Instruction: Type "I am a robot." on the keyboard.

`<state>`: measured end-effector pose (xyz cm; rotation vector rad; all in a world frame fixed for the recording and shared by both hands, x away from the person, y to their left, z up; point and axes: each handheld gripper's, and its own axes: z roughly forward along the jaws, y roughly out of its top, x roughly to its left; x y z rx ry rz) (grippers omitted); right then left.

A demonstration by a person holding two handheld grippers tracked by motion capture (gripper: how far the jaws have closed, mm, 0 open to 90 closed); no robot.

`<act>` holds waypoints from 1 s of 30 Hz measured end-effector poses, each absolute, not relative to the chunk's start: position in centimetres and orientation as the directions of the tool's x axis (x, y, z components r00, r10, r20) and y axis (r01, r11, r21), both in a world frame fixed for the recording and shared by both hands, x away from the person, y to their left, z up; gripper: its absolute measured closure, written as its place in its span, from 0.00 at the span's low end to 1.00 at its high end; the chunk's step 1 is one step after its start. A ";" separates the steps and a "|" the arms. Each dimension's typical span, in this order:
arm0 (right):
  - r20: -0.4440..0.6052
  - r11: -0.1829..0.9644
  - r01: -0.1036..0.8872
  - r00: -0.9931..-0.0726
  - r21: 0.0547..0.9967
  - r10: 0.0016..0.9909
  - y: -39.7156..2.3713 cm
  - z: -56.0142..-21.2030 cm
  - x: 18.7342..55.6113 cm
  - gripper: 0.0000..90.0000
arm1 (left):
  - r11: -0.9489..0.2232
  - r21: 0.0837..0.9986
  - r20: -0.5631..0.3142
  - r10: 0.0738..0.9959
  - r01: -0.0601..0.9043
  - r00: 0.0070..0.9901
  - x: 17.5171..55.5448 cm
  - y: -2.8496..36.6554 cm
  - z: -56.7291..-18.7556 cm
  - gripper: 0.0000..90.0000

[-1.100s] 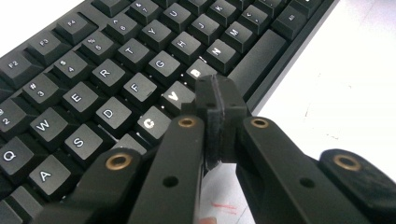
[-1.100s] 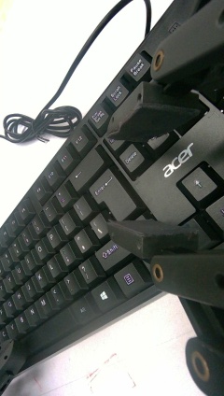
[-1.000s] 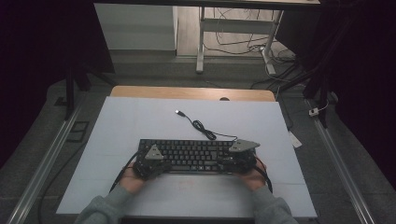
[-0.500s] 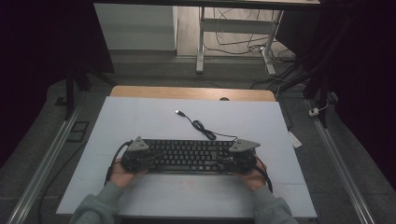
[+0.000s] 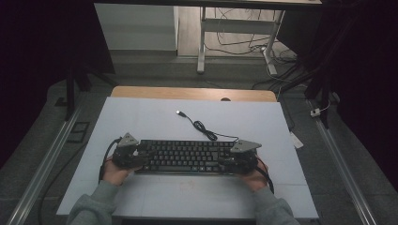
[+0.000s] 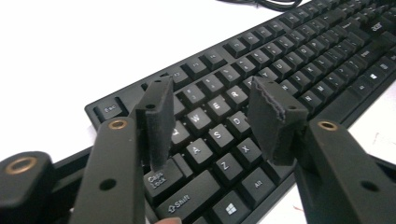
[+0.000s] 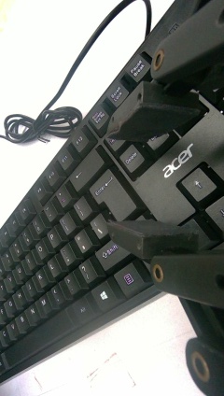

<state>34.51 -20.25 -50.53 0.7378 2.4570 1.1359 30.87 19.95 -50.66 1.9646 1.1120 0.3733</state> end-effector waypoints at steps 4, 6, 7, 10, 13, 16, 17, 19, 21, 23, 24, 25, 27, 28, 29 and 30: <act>-0.084 0.548 0.314 -0.809 0.776 0.582 -20.3 -50.5 34.5 0.54 | -0.264 0.777 -0.132 0.819 0.571 0.558 30.9 20.1 -50.6 0.52; -0.085 0.548 0.313 -0.809 0.775 0.582 -20.3 -50.5 34.5 0.54 | -0.264 0.777 -0.130 0.820 0.571 0.557 30.9 20.1 -50.7 0.52; -0.085 0.549 0.313 -0.809 0.775 0.582 -20.3 -50.5 34.5 0.54 | -0.265 0.777 -0.128 0.822 0.571 0.555 30.9 20.1 -50.7 0.51; -0.085 0.548 0.313 -0.809 0.776 0.582 -20.3 -50.5 34.5 0.54 | -0.265 0.776 -0.126 0.824 0.572 0.553 30.9 20.2 -50.7 0.50; -0.086 0.548 0.312 -0.809 0.776 0.582 -20.2 -50.5 34.5 0.54 | -0.266 0.775 -0.126 0.824 0.573 0.553 30.9 20.2 -50.7 0.50; -0.086 0.548 0.313 -0.808 0.776 0.583 -20.3 -50.5 34.5 0.54 | -0.268 0.774 -0.125 0.823 0.574 0.554 30.9 20.2 -50.7 0.49; -0.086 0.548 0.313 -0.808 0.776 0.583 -20.3 -50.5 34.5 0.54 | -0.270 0.773 -0.124 0.823 0.574 0.555 31.0 20.1 -50.7 0.49; -0.086 0.548 0.313 -0.808 0.776 0.583 -20.3 -50.5 34.5 0.54 | -0.272 0.774 -0.123 0.822 0.572 0.556 31.0 20.1 -50.7 0.49; -0.085 0.547 0.313 -0.808 0.776 0.584 -20.3 -50.5 34.5 0.54 | -0.274 0.773 -0.122 0.821 0.572 0.557 31.0 20.1 -50.7 0.49; -0.085 0.547 0.313 -0.807 0.776 0.584 -20.3 -50.5 34.5 0.54 | -0.275 0.772 -0.121 0.821 0.573 0.558 31.0 20.1 -50.7 0.48; -0.085 0.547 0.314 -0.807 0.776 0.584 -20.3 -50.5 34.5 0.54 | -0.276 0.772 -0.121 0.820 0.572 0.559 31.0 20.1 -50.7 0.48; -0.085 0.547 0.314 -0.808 0.776 0.584 -20.3 -50.5 34.5 0.54 | -0.278 0.772 -0.120 0.820 0.572 0.560 31.0 20.1 -50.7 0.48; -0.085 0.547 0.314 -0.808 0.776 0.584 -20.3 -50.5 34.5 0.54 | -0.280 0.771 -0.119 0.819 0.573 0.561 31.0 20.0 -50.8 0.48; -0.085 0.547 0.314 -0.807 0.776 0.584 -20.3 -50.5 34.5 0.54 | -0.281 0.770 -0.118 0.819 0.572 0.561 31.1 20.0 -50.8 0.48; -0.084 0.547 0.315 -0.807 0.776 0.584 -20.3 -50.5 34.5 0.54 | -0.284 0.770 -0.116 0.819 0.572 0.562 31.1 20.0 -50.8 0.48; -0.084 0.547 0.315 -0.807 0.776 0.584 -20.3 -50.5 34.5 0.54 | -0.284 0.770 -0.115 0.819 0.572 0.562 31.1 19.9 -50.8 0.48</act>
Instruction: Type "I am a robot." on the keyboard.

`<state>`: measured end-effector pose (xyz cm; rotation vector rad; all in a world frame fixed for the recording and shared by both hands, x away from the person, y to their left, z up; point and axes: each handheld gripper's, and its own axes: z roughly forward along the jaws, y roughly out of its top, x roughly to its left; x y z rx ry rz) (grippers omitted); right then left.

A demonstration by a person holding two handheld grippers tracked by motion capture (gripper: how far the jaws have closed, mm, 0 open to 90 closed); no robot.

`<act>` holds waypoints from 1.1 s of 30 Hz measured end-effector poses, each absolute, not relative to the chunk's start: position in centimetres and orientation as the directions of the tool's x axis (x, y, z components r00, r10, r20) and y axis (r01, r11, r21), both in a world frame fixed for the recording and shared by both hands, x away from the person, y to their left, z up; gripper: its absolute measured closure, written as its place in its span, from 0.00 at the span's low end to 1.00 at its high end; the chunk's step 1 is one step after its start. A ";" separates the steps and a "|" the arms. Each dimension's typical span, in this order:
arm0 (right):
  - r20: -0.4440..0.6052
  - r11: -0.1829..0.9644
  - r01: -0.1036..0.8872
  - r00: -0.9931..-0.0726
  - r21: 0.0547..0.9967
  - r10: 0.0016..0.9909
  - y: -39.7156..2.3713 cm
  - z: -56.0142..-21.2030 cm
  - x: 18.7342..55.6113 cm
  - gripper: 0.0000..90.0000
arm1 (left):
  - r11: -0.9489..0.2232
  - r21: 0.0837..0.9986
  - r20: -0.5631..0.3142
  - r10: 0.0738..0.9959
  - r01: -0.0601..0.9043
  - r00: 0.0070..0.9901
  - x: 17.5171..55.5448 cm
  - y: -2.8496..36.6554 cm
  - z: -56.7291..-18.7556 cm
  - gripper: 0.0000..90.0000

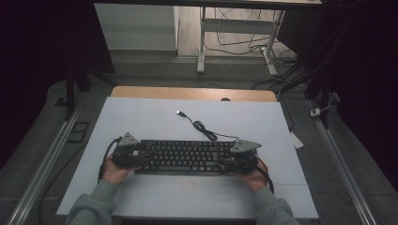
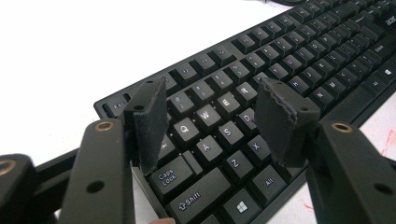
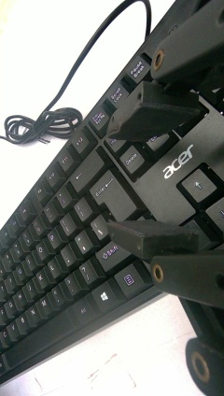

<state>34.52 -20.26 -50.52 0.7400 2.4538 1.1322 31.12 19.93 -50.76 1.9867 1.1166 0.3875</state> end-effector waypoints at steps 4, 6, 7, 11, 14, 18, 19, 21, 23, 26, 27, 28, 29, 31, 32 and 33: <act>-0.085 0.547 0.311 -0.810 0.777 0.580 -20.2 -50.6 34.6 0.54 | -0.293 0.768 -0.111 0.816 0.570 0.568 31.3 19.7 -50.7 0.48; -0.084 0.548 0.312 -0.810 0.776 0.581 -20.2 -50.6 34.5 0.54 | -0.299 0.768 -0.107 0.812 0.567 0.574 31.4 19.4 -50.7 0.48; -0.086 0.548 0.310 -0.810 0.777 0.580 -20.2 -50.6 34.6 0.54 | -0.300 0.768 -0.106 0.812 0.566 0.574 31.4 19.3 -50.6 0.47; -0.085 0.549 0.313 -0.809 0.775 0.582 -20.2 -50.6 34.6 0.54 | -0.314 0.767 -0.096 0.807 0.560 0.583 31.6 18.9 -50.6 0.47; -0.089 0.553 0.311 -0.810 0.773 0.579 -20.1 -50.6 34.5 0.54 | -0.331 0.765 -0.079 0.803 0.553 0.591 31.7 18.5 -50.5 0.49; -0.089 0.554 0.311 -0.811 0.772 0.579 -20.1 -50.6 34.6 0.54 | -0.356 0.761 -0.063 0.792 0.542 0.608 32.0 17.7 -50.5 0.53; -0.090 0.555 0.311 -0.811 0.771 0.578 -20.1 -50.6 34.6 0.54 | -0.360 0.761 -0.060 0.790 0.540 0.610 32.1 17.5 -50.5 0.54; -0.092 0.558 0.311 -0.811 0.769 0.578 -20.1 -50.6 34.6 0.54 | -0.364 0.760 -0.060 0.786 0.539 0.615 32.3 17.1 -50.6 0.56; -0.092 0.558 0.311 -0.811 0.769 0.578 -20.1 -50.6 34.6 0.54 | -0.372 0.756 -0.058 0.781 0.538 0.621 32.6 16.7 -50.7 0.57; -0.089 0.555 0.312 -0.810 0.771 0.579 -20.1 -50.6 34.6 0.54 | -0.385 0.750 -0.051 0.777 0.538 0.628 33.0 16.1 -50.9 0.59; -0.089 0.555 0.312 -0.811 0.771 0.579 -20.1 -50.6 34.6 0.54 | -0.387 0.748 -0.051 0.777 0.539 0.628 33.1 15.9 -51.0 0.60; -0.091 0.557 0.312 -0.810 0.770 0.579 -20.1 -50.6 34.6 0.54 | -0.389 0.746 -0.050 0.776 0.540 0.629 33.2 15.8 -51.1 0.61; -0.091 0.557 0.311 -0.810 0.770 0.579 -20.1 -50.6 34.6 0.54 | -0.390 0.745 -0.049 0.776 0.540 0.629 33.3 15.6 -51.2 0.63; -0.093 0.559 0.310 -0.811 0.769 0.578 -20.1 -50.6 34.5 0.54 | -0.395 0.741 -0.046 0.777 0.543 0.628 33.5 15.5 -51.4 0.67; -0.093 0.559 0.310 -0.811 0.769 0.578 -20.1 -50.6 34.6 0.54 | -0.396 0.739 -0.046 0.778 0.545 0.627 33.6 15.4 -51.5 0.70; -0.091 0.557 0.311 -0.810 0.770 0.579 -20.1 -50.6 34.6 0.54 | -0.401 0.736 -0.043 0.777 0.546 0.628 33.6 15.3 -51.6 0.75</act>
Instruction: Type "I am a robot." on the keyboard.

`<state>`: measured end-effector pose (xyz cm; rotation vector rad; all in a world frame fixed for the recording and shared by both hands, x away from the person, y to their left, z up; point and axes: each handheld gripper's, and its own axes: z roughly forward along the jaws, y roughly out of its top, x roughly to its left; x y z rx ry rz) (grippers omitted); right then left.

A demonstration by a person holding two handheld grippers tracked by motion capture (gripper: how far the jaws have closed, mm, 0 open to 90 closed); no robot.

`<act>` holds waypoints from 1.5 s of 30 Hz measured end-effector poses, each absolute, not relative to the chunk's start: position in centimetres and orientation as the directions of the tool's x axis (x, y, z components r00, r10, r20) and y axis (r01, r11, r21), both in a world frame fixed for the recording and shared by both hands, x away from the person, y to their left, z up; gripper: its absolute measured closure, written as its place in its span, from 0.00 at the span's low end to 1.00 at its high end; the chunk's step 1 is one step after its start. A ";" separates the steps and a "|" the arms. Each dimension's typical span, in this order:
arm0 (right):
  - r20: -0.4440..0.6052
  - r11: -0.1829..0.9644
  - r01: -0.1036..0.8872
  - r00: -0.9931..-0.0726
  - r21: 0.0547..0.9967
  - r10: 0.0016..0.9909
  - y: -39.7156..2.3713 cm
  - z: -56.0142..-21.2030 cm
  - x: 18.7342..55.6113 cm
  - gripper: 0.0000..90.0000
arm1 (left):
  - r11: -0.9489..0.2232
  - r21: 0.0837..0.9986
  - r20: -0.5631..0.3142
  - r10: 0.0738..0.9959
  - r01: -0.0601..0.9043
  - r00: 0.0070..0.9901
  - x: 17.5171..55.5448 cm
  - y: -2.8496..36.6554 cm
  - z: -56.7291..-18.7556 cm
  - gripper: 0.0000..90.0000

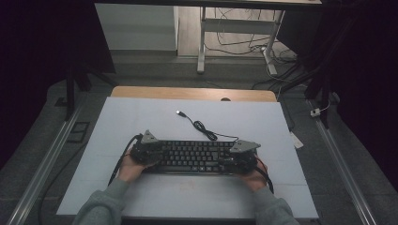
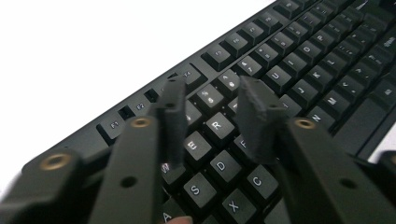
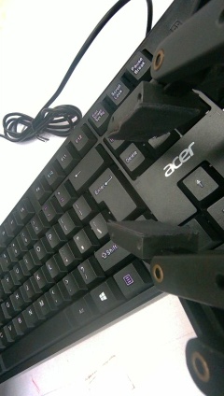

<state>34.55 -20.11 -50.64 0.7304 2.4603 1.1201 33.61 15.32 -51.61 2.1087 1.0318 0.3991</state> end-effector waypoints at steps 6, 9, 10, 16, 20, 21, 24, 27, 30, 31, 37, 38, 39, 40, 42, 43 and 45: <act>-0.092 0.557 0.311 -0.810 0.770 0.579 -20.1 -50.6 34.6 0.54 | -0.427 0.717 -0.041 0.763 0.551 0.645 33.7 15.1 -52.0 0.96; -0.092 0.558 0.311 -0.811 0.770 0.578 -20.1 -50.6 34.6 0.54 | -0.437 0.712 -0.037 0.759 0.550 0.650 33.7 14.9 -52.1 0.98; -0.092 0.558 0.311 -0.811 0.770 0.578 -20.1 -50.6 34.6 0.54 | -0.438 0.710 -0.037 0.758 0.551 0.651 33.7 14.8 -52.1 0.98; -0.092 0.558 0.310 -0.811 0.770 0.578 -20.1 -50.6 34.6 0.54 | -0.441 0.710 -0.030 0.760 0.549 0.649 33.8 14.6 -52.3 0.98; -0.093 0.558 0.310 -0.811 0.769 0.578 -20.1 -50.7 34.6 0.54 | -0.439 0.711 -0.028 0.763 0.550 0.646 33.8 14.6 -52.3 0.98; -0.093 0.558 0.311 -0.811 0.769 0.578 -20.1 -50.7 34.6 0.54 | -0.438 0.711 -0.028 0.764 0.550 0.645 33.8 14.6 -52.3 0.98; -0.093 0.558 0.310 -0.811 0.770 0.578 -20.1 -50.7 34.5 0.54 | -0.446 0.702 -0.023 0.765 0.555 0.644 33.9 14.5 -52.5 0.98; -0.093 0.558 0.310 -0.810 0.770 0.579 -20.1 -50.7 34.5 0.54 | -0.450 0.705 -0.015 0.764 0.549 0.645 33.9 14.4 -52.5 0.98; -0.096 0.560 0.308 -0.811 0.769 0.577 -20.1 -50.6 34.5 0.54 | -0.448 0.710 -0.010 0.766 0.544 0.643 33.7 14.4 -52.4 0.98; -0.095 0.560 0.308 -0.812 0.769 0.577 -20.1 -50.6 34.6 0.54 | -0.442 0.718 -0.014 0.764 0.538 0.645 33.7 14.4 -52.2 0.98; -0.090 0.550 0.309 -0.809 0.776 0.581 -20.2 -50.6 34.6 0.54 | -0.408 0.747 -0.030 0.768 0.525 0.639 33.3 15.1 -51.4 0.98; -0.089 0.550 0.311 -0.808 0.776 0.582 -20.2 -50.6 34.6 0.54 | -0.400 0.751 -0.035 0.771 0.526 0.636 33.2 15.3 -51.2 0.98; -0.089 0.549 0.310 -0.808 0.776 0.582 -20.2 -50.6 34.6 0.54 | -0.394 0.754 -0.038 0.773 0.526 0.633 33.1 15.5 -51.1 0.98; -0.088 0.549 0.310 -0.809 0.776 0.581 -20.2 -50.6 34.6 0.54 | -0.391 0.756 -0.039 0.774 0.525 0.633 33.0 15.7 -51.0 0.98; -0.090 0.549 0.307 -0.810 0.777 0.580 -20.2 -50.6 34.6 0.54 | -0.382 0.762 -0.044 0.775 0.523 0.630 32.8 16.1 -50.7 0.97; -0.092 0.551 0.307 -0.810 0.776 0.580 -20.2 -50.6 34.6 0.54 | -0.375 0.766 -0.048 0.776 0.522 0.629 32.7 16.3 -50.6 0.95; -0.092 0.552 0.307 -0.809 0.776 0.580 -20.2 -50.6 34.5 0.54 | -0.364 0.772 -0.056 0.778 0.521 0.625 32.4 16.6 -50.4 0.91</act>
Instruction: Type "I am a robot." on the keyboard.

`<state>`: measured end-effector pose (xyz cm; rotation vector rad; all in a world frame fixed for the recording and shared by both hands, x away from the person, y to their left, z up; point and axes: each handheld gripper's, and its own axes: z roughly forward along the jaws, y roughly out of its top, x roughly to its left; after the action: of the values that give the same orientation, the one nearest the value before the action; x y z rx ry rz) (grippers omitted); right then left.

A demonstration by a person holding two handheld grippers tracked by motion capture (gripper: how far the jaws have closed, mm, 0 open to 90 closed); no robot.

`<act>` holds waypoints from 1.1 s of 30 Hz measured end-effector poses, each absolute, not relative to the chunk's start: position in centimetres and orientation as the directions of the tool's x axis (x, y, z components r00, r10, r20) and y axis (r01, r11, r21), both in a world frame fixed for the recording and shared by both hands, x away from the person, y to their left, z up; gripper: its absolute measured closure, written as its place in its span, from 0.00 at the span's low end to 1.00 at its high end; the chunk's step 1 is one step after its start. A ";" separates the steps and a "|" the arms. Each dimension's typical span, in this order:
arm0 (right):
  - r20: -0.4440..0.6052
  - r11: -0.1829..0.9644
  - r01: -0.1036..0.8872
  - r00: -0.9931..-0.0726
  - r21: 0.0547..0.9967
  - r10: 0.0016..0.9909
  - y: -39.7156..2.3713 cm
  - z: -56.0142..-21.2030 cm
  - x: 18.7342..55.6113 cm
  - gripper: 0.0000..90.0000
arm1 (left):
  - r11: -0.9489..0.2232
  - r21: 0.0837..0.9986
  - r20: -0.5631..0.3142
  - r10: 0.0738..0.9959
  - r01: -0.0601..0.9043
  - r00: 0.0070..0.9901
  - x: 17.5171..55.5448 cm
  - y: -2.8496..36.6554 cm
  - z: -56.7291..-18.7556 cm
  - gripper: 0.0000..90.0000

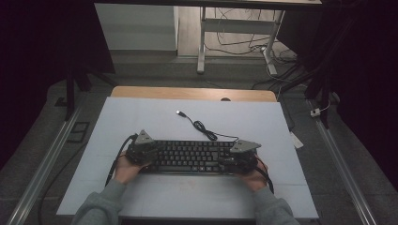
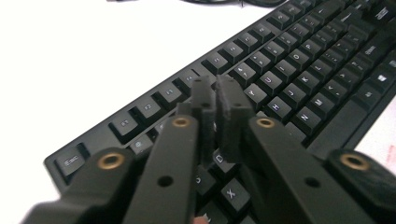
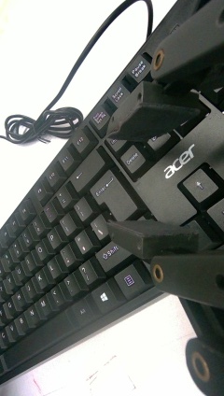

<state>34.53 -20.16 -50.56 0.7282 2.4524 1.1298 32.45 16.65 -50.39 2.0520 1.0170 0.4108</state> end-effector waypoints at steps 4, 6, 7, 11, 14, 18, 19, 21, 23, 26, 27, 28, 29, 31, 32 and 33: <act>-0.089 0.548 0.307 -0.810 0.778 0.580 -20.2 -50.6 34.6 0.54 | -0.351 0.776 -0.052 0.792 0.524 0.608 32.2 17.3 -50.4 0.71; -0.088 0.547 0.307 -0.809 0.779 0.581 -20.2 -50.6 34.6 0.54 | -0.339 0.775 -0.060 0.801 0.533 0.596 32.2 17.5 -50.5 0.63; -0.089 0.547 0.307 -0.810 0.779 0.580 -20.2 -50.6 34.6 0.54 | -0.333 0.775 -0.065 0.803 0.536 0.592 32.2 17.7 -50.5 0.60; -0.092 0.550 0.306 -0.809 0.777 0.580 -20.2 -50.5 34.5 0.54 | -0.327 0.771 -0.072 0.808 0.546 0.585 32.1 18.0 -50.4 0.51; -0.090 0.549 0.308 -0.809 0.777 0.581 -20.2 -50.5 34.6 0.54 | -0.331 0.765 -0.071 0.809 0.552 0.584 32.0 18.2 -50.5 0.47; -0.092 0.549 0.306 -0.809 0.778 0.581 -20.2 -50.5 34.5 0.54 | -0.330 0.764 -0.073 0.810 0.555 0.582 32.0 18.3 -50.5 0.45; -0.093 0.549 0.305 -0.809 0.778 0.581 -20.2 -50.5 34.5 0.53 | -0.329 0.764 -0.074 0.811 0.555 0.581 32.0 18.3 -50.4 0.45; -0.093 0.547 0.303 -0.808 0.780 0.581 -20.2 -50.5 34.5 0.54 | -0.328 0.764 -0.073 0.812 0.555 0.580 31.9 18.4 -50.4 0.44; -0.093 0.546 0.302 -0.808 0.781 0.581 -20.2 -50.5 34.5 0.54 | -0.327 0.765 -0.074 0.812 0.555 0.579 31.9 18.4 -50.4 0.44; -0.097 0.550 0.299 -0.810 0.780 0.578 -20.2 -50.4 34.5 0.54 | -0.325 0.765 -0.074 0.814 0.557 0.577 31.9 18.5 -50.4 0.43; -0.099 0.549 0.300 -0.808 0.780 0.581 -20.1 -50.3 34.4 0.54 | -0.325 0.764 -0.074 0.813 0.557 0.577 31.8 18.5 -50.4 0.43; -0.095 0.547 0.298 -0.810 0.782 0.578 -20.1 -50.3 34.4 0.54 | -0.326 0.764 -0.073 0.814 0.557 0.577 31.8 18.5 -50.4 0.43; -0.094 0.546 0.297 -0.812 0.784 0.576 -20.1 -50.2 34.5 0.54 | -0.326 0.764 -0.073 0.814 0.557 0.577 31.8 18.5 -50.4 0.43; -0.087 0.539 0.300 -0.811 0.787 0.578 -20.0 -50.2 34.4 0.54 | -0.327 0.762 -0.074 0.814 0.558 0.577 31.8 18.5 -50.5 0.42; -0.086 0.537 0.298 -0.812 0.789 0.577 -20.0 -50.2 34.5 0.54 | -0.329 0.762 -0.072 0.813 0.558 0.578 31.8 18.5 -50.5 0.42; -0.088 0.537 0.297 -0.812 0.790 0.577 -20.0 -50.1 34.5 0.54 | -0.331 0.762 -0.071 0.812 0.557 0.579 31.8 18.5 -50.5 0.42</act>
<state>34.45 -19.97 -50.13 0.7212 2.4403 1.1594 31.83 18.45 -50.53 2.0320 1.0896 0.4169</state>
